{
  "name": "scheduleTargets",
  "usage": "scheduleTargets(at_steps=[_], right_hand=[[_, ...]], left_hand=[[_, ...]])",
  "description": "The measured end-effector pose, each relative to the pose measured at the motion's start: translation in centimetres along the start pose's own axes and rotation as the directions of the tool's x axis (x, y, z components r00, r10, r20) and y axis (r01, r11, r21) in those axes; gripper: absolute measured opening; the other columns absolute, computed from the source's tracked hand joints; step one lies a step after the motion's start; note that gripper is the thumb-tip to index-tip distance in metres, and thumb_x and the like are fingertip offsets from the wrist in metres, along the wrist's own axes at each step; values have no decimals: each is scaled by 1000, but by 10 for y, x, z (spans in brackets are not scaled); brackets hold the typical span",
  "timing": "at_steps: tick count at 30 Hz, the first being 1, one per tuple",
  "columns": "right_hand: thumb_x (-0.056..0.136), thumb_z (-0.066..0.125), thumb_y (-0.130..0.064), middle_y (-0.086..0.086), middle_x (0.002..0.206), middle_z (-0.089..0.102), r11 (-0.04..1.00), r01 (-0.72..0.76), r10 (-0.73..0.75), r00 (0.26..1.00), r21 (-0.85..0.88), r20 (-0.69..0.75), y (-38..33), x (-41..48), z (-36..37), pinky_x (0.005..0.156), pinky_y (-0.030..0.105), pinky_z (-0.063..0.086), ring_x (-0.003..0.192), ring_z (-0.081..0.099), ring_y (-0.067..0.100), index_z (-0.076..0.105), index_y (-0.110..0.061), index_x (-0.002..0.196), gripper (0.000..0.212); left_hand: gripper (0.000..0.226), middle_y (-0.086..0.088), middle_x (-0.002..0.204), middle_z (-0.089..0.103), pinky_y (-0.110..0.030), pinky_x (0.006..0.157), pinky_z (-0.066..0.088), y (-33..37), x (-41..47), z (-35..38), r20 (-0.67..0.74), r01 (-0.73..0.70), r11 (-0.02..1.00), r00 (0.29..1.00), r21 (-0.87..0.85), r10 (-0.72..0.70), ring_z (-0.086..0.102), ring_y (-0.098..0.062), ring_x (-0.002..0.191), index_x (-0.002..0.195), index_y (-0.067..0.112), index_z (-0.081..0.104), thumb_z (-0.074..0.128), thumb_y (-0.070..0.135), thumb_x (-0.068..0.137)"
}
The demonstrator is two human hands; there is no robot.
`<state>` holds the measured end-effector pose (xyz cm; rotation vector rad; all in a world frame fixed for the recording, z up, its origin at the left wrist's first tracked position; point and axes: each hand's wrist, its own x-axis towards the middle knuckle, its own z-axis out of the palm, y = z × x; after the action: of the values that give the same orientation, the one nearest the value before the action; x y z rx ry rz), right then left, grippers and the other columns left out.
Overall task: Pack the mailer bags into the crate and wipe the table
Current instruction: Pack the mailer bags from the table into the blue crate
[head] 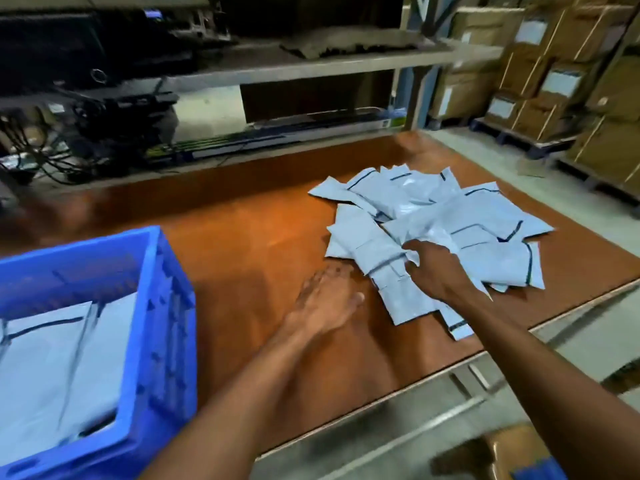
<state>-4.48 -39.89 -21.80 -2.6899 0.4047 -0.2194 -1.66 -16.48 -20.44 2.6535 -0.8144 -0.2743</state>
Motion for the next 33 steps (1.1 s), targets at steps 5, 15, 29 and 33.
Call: scheduleTargets(at_steps=[5,15,29,33], right_hand=[[93,33,-62,-2,158,32,944,58,-59,998,-325,5,86,7,33,100,55,38,138,37,33,36,-40,148,59],[100,28,-29,-2,164,12,952,150,-171,984,-266,-55,113,6,78,119,50,18,151,7,29,21,-28,155,55],[99,34,-32,0,148,49,938,340,-336,940,-68,57,-26,-73,82,109,47,35,138,40,27,49,-20,140,45],[100,15,-54,0,160,27,922,370,-331,906,-112,264,-46,-96,96,116,46,22,146,23,26,30,-24,150,60]], left_hand=[[72,-4,165,6,-50,120,13,23,78,37,2,55,995,998,78,-55,5,-32,150,156,26,12,42,55,98],[58,-3,166,0,-63,117,3,3,144,75,136,-164,859,985,485,111,-7,-30,151,157,26,16,36,44,104],[59,5,164,13,-46,117,29,-65,-86,71,28,118,962,991,246,-129,16,-26,149,154,40,11,15,41,95],[64,8,145,39,-43,105,40,-57,-127,57,-163,286,948,951,139,-262,36,-21,133,134,35,48,25,57,78]])
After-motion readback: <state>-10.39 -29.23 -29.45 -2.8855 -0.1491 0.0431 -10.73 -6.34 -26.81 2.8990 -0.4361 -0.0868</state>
